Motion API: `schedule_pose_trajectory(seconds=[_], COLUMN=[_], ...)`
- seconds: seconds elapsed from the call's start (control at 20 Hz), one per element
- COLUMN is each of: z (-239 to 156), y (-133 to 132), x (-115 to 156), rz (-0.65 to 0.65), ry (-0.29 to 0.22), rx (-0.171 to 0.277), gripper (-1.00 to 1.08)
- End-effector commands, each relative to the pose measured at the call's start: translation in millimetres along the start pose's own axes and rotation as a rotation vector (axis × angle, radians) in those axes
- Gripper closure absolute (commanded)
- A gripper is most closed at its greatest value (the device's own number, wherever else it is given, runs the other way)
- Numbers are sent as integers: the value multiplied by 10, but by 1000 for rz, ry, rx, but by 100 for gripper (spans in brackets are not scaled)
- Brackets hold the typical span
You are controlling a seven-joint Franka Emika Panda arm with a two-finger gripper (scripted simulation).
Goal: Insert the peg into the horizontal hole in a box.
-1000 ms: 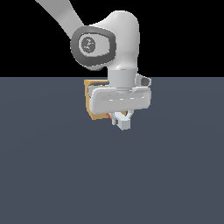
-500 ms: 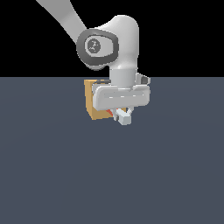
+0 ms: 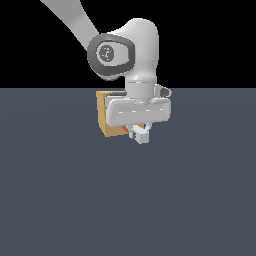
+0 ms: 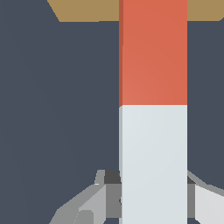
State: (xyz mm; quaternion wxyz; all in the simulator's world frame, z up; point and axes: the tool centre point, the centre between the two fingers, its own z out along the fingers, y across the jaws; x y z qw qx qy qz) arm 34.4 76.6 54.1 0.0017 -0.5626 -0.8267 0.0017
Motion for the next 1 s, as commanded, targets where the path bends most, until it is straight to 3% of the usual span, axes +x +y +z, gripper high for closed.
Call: schedule_pose_trajectory(seconds=[0.0,0.6,0.95], z=[-8,-29,-29], y=[4,5,23], x=[58,862,950], rz=[-1,-3,-3], ry=[0,0,0], rx=[-2,-6,-6], gripper=[108,108,108])
